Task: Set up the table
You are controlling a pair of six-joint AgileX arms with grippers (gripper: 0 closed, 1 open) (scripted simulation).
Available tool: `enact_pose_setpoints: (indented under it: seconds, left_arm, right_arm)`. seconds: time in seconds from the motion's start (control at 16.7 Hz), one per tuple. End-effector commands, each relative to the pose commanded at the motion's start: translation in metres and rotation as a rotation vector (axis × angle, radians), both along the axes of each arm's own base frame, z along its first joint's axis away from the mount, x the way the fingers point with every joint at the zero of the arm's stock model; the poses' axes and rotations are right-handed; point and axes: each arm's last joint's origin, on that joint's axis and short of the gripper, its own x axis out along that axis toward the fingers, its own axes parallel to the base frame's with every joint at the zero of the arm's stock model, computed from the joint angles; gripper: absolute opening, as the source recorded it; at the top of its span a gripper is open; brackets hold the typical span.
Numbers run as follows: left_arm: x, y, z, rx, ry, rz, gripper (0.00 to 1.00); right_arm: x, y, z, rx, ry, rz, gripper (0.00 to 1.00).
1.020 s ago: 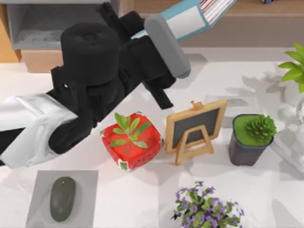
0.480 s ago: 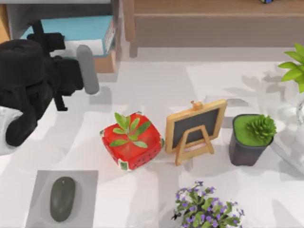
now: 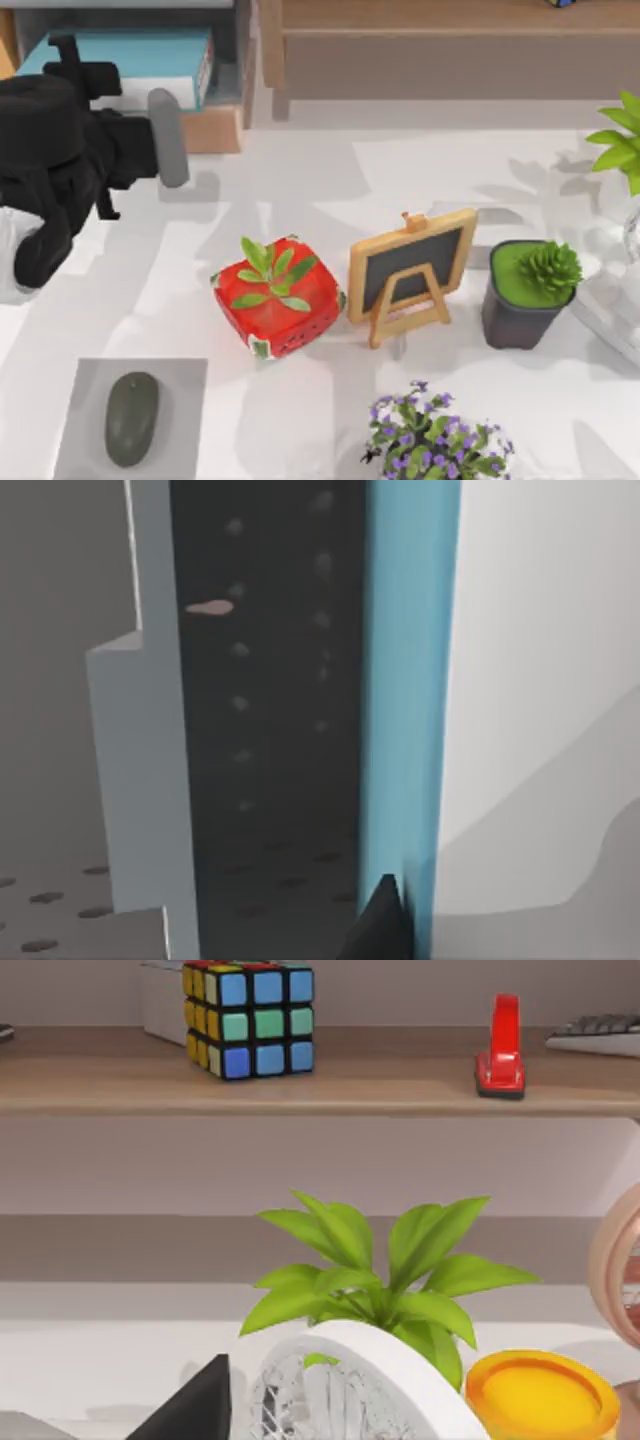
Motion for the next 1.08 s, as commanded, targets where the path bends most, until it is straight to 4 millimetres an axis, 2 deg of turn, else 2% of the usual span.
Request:
enact_pose_setpoints:
  seconds: [0.12,0.3,0.54,0.78,1.08]
  left_arm:
    - [0.000,-0.001,0.000,0.000,0.001,-0.004,0.00]
    - [0.012,-0.001,0.002,-0.003,-0.014,-0.002,0.00]
    - [0.029,-0.001,-0.004,0.000,-0.001,0.000,0.00]
    - [0.030,-0.001,-0.005,0.000,0.000,0.000,0.00]
    - [0.030,-0.001,-0.005,0.000,0.000,0.000,0.38]
  right_arm:
    - [0.000,0.000,0.000,0.000,0.000,0.000,1.00]
    - [0.000,0.000,0.000,0.000,0.000,0.000,1.00]
    - [0.000,0.000,0.000,0.000,0.000,0.000,1.00]
    - [0.000,0.000,0.000,0.000,0.000,0.000,1.00]
    - [0.000,0.000,0.000,0.000,0.000,0.000,1.00]
